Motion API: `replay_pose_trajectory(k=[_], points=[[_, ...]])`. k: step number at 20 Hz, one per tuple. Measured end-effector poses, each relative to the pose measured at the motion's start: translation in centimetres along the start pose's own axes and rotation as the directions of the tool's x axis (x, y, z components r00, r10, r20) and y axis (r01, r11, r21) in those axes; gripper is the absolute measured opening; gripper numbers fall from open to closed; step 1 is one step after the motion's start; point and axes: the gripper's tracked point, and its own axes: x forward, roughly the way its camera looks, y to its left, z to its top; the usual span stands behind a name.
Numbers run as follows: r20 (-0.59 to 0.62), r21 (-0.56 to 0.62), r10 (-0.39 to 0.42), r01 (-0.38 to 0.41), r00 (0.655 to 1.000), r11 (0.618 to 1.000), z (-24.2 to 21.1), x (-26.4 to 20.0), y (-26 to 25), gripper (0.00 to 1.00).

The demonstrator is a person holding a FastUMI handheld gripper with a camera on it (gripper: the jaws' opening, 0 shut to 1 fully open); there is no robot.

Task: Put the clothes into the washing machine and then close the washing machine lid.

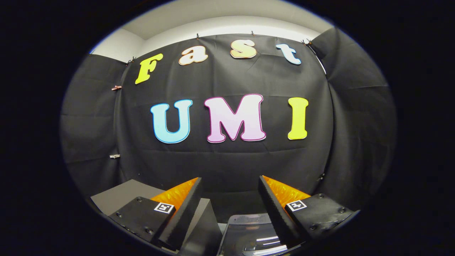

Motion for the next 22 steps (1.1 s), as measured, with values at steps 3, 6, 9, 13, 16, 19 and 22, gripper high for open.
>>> replay_pose_trajectory(k=[3, 6, 9, 13, 16, 19, 22], points=[[0.006, -0.010, 0.006, -0.006, 1.000, 1.000, 0.4, 0.0, 0.6, 0.99], [0.008, -0.011, 0.010, -0.010, 1.000, 1.000, 0.6, -0.2, 1.2, 0.99], [0.008, -0.022, 0.016, -0.016, 1.000, 1.000, 0.8, -0.2, 1.7, 0.99], [0.009, -0.028, 0.019, -0.019, 1.000, 0.999, 1.0, -0.1, 2.1, 0.99], [0.011, -0.030, 0.020, -0.020, 1.000, 0.999, 1.2, -0.1, 2.5, 0.99], [0.008, -0.031, 0.024, -0.024, 1.000, 0.999, 1.2, 0.0, 2.8, 0.99], [0.011, -0.034, 0.024, -0.023, 1.000, 0.999, 1.4, 0.1, 3.0, 0.99]])
